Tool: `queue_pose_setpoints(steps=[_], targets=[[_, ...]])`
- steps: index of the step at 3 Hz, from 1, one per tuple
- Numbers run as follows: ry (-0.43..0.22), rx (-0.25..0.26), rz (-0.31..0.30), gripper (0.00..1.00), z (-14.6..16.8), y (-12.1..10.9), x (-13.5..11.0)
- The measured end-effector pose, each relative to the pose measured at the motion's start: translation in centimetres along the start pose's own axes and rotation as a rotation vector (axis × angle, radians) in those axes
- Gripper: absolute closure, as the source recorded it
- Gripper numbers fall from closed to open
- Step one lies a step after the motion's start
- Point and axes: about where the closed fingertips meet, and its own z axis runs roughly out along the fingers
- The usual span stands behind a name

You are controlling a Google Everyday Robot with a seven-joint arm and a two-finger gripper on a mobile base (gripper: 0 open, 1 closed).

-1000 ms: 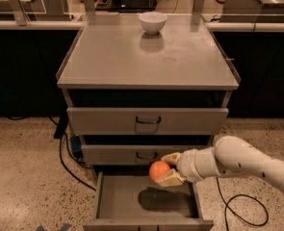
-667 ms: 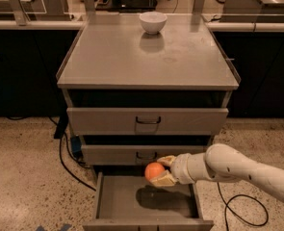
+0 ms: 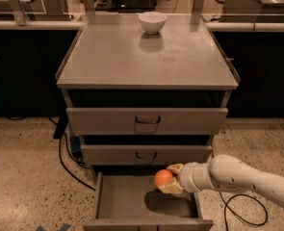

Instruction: Place orange into bottom drawer

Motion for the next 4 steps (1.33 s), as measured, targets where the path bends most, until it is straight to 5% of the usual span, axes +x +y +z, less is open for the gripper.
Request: queue_pose_setpoints(steps=[2, 4], targets=[[0.032, 0.025, 0.016, 1.00, 1.2, -0.6, 2.0], [0.033, 0.112, 0.181, 1.00, 5.3, -2.5, 9.0]])
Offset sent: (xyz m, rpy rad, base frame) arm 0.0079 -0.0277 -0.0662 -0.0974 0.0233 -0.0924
